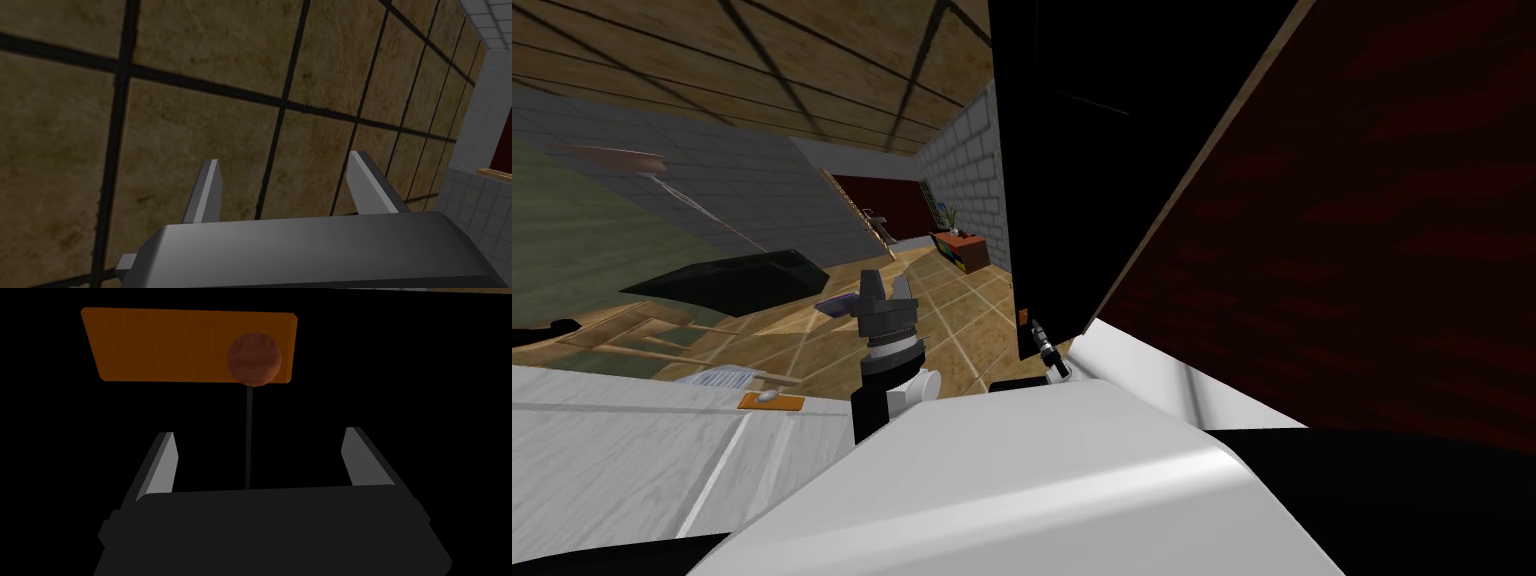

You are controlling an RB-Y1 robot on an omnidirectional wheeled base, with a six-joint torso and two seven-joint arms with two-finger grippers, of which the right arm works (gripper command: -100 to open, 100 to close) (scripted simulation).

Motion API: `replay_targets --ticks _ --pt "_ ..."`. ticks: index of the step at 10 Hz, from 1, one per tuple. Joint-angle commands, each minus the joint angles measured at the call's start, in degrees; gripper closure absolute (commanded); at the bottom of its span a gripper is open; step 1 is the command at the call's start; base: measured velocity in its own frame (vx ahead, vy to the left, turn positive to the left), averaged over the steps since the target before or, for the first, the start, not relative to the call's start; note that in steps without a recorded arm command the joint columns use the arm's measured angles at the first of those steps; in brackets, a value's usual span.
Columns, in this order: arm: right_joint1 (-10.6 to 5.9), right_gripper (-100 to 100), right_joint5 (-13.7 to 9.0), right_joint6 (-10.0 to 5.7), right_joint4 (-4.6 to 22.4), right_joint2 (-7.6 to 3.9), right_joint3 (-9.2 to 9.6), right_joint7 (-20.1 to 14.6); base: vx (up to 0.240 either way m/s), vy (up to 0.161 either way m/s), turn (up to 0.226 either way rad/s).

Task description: Push the door open

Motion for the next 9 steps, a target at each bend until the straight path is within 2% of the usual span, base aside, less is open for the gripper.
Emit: replay_targets --ticks 1,5,6,7,9 --pt "-0.09 -100 -0.07 -0.40 0.32 0.07 -0.19 0.13 0.187 0.064 0.022" --pt "-0.14 -100 -0.22 -0.98 0.68 1.10 -0.60 0.43 0.172 0.073 0.020" --pt "-0.10 -100 -0.20 -0.84 0.59 0.87 -0.53 0.35 0.077 0.022 -0.011" --pt "-0.10 100 -0.20 -0.84 0.59 0.87 -0.53 0.35 -0.020 -0.001 0.009" --pt "-0.10 100 -0.20 -0.84 0.59 0.87 -0.53 0.35 -0.022 -0.008 0.007"
